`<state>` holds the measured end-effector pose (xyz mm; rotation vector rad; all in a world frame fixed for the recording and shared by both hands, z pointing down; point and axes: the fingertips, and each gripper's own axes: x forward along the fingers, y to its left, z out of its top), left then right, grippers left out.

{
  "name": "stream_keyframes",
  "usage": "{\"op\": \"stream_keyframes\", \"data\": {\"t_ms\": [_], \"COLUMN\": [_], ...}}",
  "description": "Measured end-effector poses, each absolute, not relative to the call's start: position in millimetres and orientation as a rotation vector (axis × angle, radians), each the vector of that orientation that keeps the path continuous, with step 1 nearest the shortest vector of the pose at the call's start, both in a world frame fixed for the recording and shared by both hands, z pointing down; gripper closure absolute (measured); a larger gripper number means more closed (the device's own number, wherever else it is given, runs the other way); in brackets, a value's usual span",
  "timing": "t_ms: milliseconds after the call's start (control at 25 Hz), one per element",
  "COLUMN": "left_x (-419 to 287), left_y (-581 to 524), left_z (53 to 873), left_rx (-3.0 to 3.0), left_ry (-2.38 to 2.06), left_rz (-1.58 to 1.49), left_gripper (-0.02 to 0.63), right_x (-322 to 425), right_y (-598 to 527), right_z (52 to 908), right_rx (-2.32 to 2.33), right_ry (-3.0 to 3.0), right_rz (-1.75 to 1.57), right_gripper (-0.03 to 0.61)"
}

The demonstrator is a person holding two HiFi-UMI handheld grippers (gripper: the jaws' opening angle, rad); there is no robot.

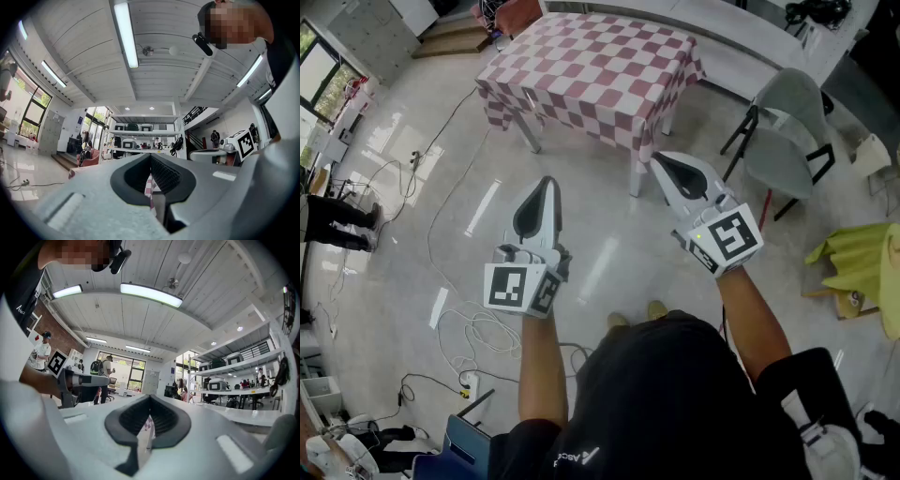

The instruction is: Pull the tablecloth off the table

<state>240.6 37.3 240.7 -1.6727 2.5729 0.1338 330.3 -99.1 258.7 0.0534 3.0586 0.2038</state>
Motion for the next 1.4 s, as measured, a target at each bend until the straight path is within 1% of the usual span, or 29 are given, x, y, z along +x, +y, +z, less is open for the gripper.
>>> {"op": "stream_keyframes", "data": {"t_ms": [400, 560, 800, 960, 1080, 1160, 1320, 1400], "left_x": [223.6, 229.6, 184.2, 164.5, 135.9, 129.4, 151.3, 131.6], "left_y": [56.0, 60.2, 77.0, 76.5, 72.6, 63.2, 64.8, 64.7], "left_z": [246.0, 242.2, 253.7, 255.7, 255.3, 258.2, 279.2, 279.6], "left_rx": [-1.697, -1.706, -1.722, -1.732, -1.713, -1.697, -1.686, -1.674], "left_ry": [2.573, 2.547, 2.559, 2.51, 2.51, 2.522, 2.529, 2.534], "left_rz": [0.124, 0.14, 0.142, 0.145, 0.165, 0.199, 0.173, 0.135], "left_gripper": [0.603, 0.603, 0.604, 0.604, 0.603, 0.604, 0.604, 0.604], "right_x": [313.5, 321.4, 281.7, 261.1, 230.5, 216.5, 243.2, 225.8], "right_y": [-81.0, -76.9, -63.7, -69.1, -74.5, -84.6, -79.1, -79.5], "right_z": [259.8, 257.1, 260.9, 268.9, 272.1, 278.4, 302.9, 304.8], "right_rx": [0.05, 0.036, 0.016, 0.001, 0.017, 0.035, 0.053, 0.058], "right_ry": [3.041, 3.042, 3.049, 3.058, 3.055, 3.053, 3.037, 3.031], "right_rz": [0.159, 0.173, 0.204, 0.201, 0.209, 0.226, 0.258, 0.261], "right_gripper": [0.578, 0.578, 0.578, 0.578, 0.578, 0.578, 0.578, 0.577]}}
